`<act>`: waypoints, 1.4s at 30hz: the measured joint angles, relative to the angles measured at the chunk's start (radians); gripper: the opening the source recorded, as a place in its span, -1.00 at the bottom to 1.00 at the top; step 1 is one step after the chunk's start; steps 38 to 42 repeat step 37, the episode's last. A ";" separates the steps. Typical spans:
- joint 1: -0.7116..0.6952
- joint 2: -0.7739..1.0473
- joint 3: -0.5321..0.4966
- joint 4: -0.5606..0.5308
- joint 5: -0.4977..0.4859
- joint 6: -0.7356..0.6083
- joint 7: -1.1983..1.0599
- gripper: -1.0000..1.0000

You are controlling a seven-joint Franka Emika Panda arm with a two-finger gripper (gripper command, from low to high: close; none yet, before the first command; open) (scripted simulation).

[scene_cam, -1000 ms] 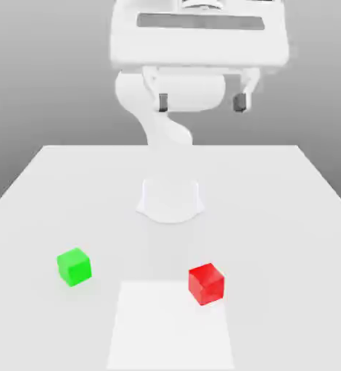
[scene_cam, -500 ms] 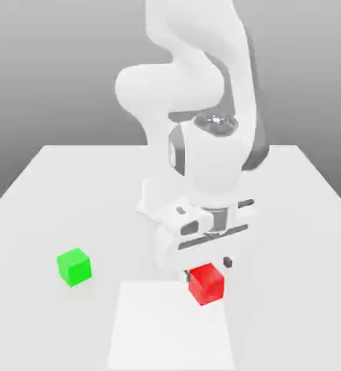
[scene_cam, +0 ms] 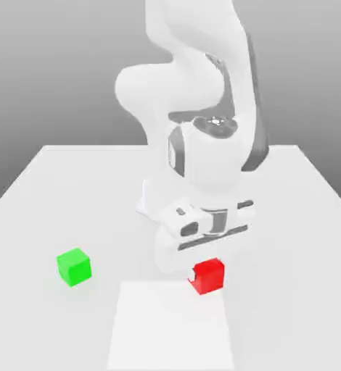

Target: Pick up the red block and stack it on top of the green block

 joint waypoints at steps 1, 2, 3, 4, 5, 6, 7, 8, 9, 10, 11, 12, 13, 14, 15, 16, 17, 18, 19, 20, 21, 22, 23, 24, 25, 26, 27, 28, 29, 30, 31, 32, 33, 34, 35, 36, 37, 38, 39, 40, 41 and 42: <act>-0.010 -0.025 -0.007 -0.003 0.000 -0.021 0.016 -1.00; -0.023 -0.041 -0.017 -0.006 -0.001 -0.035 0.046 -1.00; -0.041 -0.052 -0.026 -0.007 -0.004 -0.045 0.085 -1.00; -0.062 -0.061 -0.036 -0.008 -0.007 -0.052 0.127 -1.00; -0.084 -0.068 -0.046 -0.009 -0.011 -0.059 0.170 -1.00; -0.109 -0.076 -0.055 -0.010 -0.015 -0.065 0.215 -1.00; -0.133 -0.082 -0.066 -0.011 -0.018 -0.071 0.260 -1.00; -0.157 -0.089 -0.076 -0.012 -0.023 -0.077 0.306 -1.00; -0.183 -0.096 -0.085 -0.013 -0.027 -0.083 0.352 -1.00; -0.209 -0.103 -0.094 -0.014 -0.032 -0.088 0.398 -1.00; -0.235 -0.109 -0.102 -0.014 -0.036 -0.094 0.444 -1.00; -0.262 -0.116 -0.109 -0.015 -0.040 -0.100 0.489 -1.00; -0.289 -0.123 -0.117 -0.016 -0.045 -0.105 0.535 -1.00; -0.316 -0.129 -0.125 -0.017 -0.049 -0.111 0.581 -1.00; -0.342 -0.136 -0.134 -0.018 -0.054 -0.117 0.628 -1.00; -0.370 -0.143 -0.141 -0.018 -0.059 -0.123 0.674 -1.00; -0.397 -0.150 -0.147 -0.019 -0.063 -0.128 0.720 -1.00; -0.425 -0.156 -0.154 -0.020 -0.068 -0.134 0.766 -1.00; -0.457 -0.163 -0.157 -0.021 -0.069 -0.140 0.810 -1.00; -0.485 -0.170 -0.163 -0.022 -0.074 -0.146 0.856 -1.00; -0.514 -0.177 -0.169 -0.022 -0.079 -0.151 0.902 -1.00; -0.542 -0.183 -0.175 -0.023 -0.083 -0.157 0.948 -1.00; -0.571 -0.190 -0.181 -0.024 -0.088 -0.163 0.994 -1.00; -0.600 -0.197 -0.186 -0.025 -0.092 -0.169 1.040 -1.00; -0.629 -0.204 -0.192 -0.025 -0.097 -0.175 1.087 -1.00; -0.651 -0.201 -0.197 -0.026 -0.099 -0.172 1.122 -1.00; -0.660 -0.182 -0.201 -0.025 -0.096 -0.153 1.137 -1.00; -0.661 -0.154 -0.205 -0.024 -0.090 -0.126 1.141 -1.00; -0.659 -0.121 -0.208 -0.023 -0.081 -0.095 1.139 -1.00; -0.654 -0.087 -0.212 -0.022 -0.070 -0.062 1.133 -1.00; -0.649 -0.051 -0.213 -0.021 -0.054 -0.027 1.124 -1.00; -0.641 -0.015 -0.215 -0.019 -0.035 0.007 1.111 -1.00; -0.636 0.022 -0.211 -0.018 -0.009 0.042 1.094 -1.00; -0.635 0.051 -0.203 -0.017 0.015 0.069 1.077 1.00; -0.628 0.051 -0.202 -0.017 0.015 0.069 1.077 1.00; -0.623 0.051 -0.202 -0.017 0.015 0.069 1.077 1.00; -0.618 0.051 -0.202 -0.017 0.015 0.069 1.077 1.00; -0.618 0.051 -0.202 -0.017 0.015 0.069 1.077 1.00; -0.618 0.051 -0.202 -0.017 0.015 0.069 1.077 1.00; -0.618 0.051 -0.202 -0.017 0.015 0.069 1.077 1.00; -0.618 0.051 -0.202 -0.017 0.015 0.069 1.077 1.00; -0.618 0.051 -0.202 -0.017 0.015 0.069 1.077 1.00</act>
